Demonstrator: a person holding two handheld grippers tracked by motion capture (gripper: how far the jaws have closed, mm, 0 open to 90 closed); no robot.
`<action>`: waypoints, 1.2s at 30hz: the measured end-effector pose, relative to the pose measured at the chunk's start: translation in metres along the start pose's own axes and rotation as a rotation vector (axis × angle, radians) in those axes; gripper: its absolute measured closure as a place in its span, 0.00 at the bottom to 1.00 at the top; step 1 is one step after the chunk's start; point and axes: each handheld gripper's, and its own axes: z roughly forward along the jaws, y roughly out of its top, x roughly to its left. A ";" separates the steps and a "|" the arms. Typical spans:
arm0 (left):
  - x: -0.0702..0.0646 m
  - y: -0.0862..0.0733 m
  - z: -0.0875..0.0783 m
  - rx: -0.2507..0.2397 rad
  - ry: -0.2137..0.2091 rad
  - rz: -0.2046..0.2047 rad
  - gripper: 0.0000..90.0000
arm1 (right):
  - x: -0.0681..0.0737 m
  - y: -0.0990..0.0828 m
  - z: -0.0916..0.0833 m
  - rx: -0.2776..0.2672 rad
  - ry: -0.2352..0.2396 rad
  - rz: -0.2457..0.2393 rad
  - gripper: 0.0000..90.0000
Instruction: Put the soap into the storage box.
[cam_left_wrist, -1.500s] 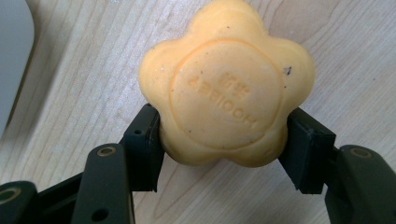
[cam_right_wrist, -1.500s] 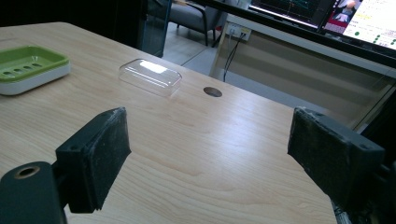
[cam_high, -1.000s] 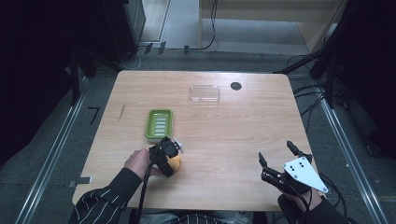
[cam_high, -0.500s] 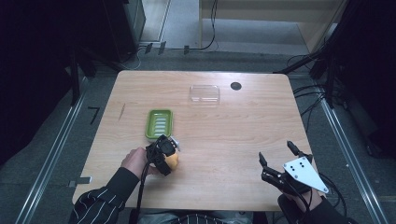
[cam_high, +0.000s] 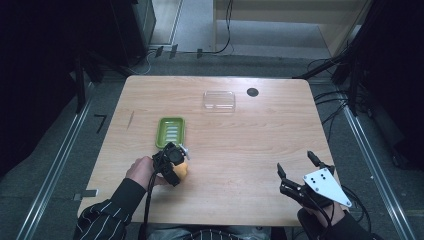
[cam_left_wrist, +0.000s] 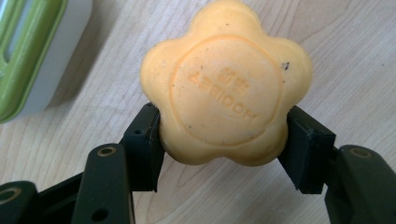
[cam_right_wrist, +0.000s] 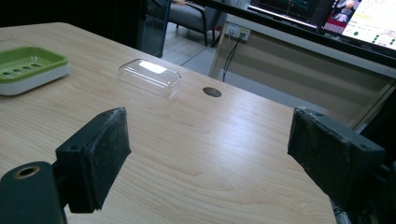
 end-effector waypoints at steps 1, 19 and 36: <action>0.001 -0.001 0.000 -0.004 0.001 -0.004 0.44 | 0.000 0.000 0.000 0.000 0.000 0.000 0.15; 0.013 -0.008 -0.008 -0.015 0.011 -0.038 0.44 | 0.000 0.000 0.000 0.000 0.001 0.000 0.15; 0.030 -0.013 -0.018 -0.042 0.026 -0.081 0.44 | 0.000 0.000 0.000 0.000 0.005 -0.005 0.15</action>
